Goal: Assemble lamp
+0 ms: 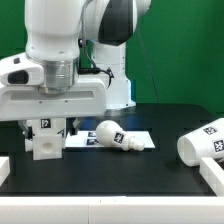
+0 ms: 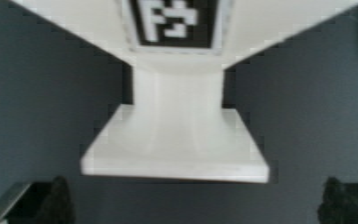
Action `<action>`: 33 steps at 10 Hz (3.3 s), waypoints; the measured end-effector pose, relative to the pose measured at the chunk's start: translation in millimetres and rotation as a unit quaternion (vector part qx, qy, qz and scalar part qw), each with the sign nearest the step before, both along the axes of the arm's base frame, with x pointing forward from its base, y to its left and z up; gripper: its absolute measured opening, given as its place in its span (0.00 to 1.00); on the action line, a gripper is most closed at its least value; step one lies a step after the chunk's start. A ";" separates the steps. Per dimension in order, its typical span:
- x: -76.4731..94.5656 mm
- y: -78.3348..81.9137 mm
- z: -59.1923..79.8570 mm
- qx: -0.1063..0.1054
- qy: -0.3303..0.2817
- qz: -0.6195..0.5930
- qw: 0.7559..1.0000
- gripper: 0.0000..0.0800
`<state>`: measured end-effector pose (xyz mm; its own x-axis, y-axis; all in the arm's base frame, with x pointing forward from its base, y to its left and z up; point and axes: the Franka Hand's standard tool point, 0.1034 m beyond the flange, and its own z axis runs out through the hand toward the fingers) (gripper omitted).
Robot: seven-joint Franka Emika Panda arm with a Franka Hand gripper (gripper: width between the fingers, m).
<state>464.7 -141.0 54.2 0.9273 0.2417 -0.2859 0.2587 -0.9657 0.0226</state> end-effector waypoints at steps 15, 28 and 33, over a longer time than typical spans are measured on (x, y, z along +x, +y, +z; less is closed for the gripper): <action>3.9 7.8 -5.6 -0.089 0.335 -0.054 0.936 0.87; -9.0 -2.0 -26.6 -0.094 0.323 -0.047 0.940 0.87; -21.9 1.2 -36.8 -0.084 0.328 -0.028 0.940 0.87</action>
Offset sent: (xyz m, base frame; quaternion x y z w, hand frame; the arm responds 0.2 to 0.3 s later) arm -0.0261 0.0264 -0.0188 0.0329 -0.0614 0.2063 0.9760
